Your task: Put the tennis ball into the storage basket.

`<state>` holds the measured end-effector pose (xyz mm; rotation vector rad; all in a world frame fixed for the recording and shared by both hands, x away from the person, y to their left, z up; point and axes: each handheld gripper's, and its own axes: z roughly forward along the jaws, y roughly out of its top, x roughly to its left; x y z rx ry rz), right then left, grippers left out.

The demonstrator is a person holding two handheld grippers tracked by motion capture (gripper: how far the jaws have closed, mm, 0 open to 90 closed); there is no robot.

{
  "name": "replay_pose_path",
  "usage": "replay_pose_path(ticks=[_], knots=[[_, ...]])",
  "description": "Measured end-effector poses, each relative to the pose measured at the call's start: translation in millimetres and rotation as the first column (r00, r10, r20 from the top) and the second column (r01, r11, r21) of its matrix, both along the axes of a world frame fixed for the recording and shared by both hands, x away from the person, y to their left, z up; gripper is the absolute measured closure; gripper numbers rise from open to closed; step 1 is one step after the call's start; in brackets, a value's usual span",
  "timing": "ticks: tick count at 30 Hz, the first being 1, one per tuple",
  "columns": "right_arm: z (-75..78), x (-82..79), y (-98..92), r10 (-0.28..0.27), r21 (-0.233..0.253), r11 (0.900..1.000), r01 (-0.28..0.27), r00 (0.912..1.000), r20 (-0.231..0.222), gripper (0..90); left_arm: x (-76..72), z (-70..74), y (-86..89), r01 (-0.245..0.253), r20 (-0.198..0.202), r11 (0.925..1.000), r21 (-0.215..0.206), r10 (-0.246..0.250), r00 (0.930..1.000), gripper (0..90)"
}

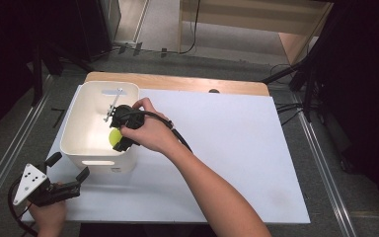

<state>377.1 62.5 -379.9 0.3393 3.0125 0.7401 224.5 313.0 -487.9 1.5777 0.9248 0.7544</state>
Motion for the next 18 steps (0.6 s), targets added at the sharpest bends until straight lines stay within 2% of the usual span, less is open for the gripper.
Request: replay_pose_path(ticks=[6, 14, 18], knots=[[-1.1, -0.4, -0.8, 0.010, -0.011, 1.000, -0.010, 1.0000, 0.000, 19.9, 0.1, 0.0, -0.1, 0.000, 0.001, 1.0000, -0.001, 0.000, 1.0000, 0.0], [6.3, -0.6, -7.8, -0.006, 0.030, 1.000, 0.006, 1.0000, -0.001, 15.8, 0.2, 0.0, 0.0, 0.002, 0.002, 1.0000, 0.003, -0.002, 1.0000, 0.0], [10.0, -0.9, -12.6, -0.018, 0.054, 0.998, 0.018, 0.9997, 0.014, 10.9, 0.1, -0.1, -0.1, 0.001, 0.002, 1.0000, 0.002, -0.001, 1.0000, 0.0]])
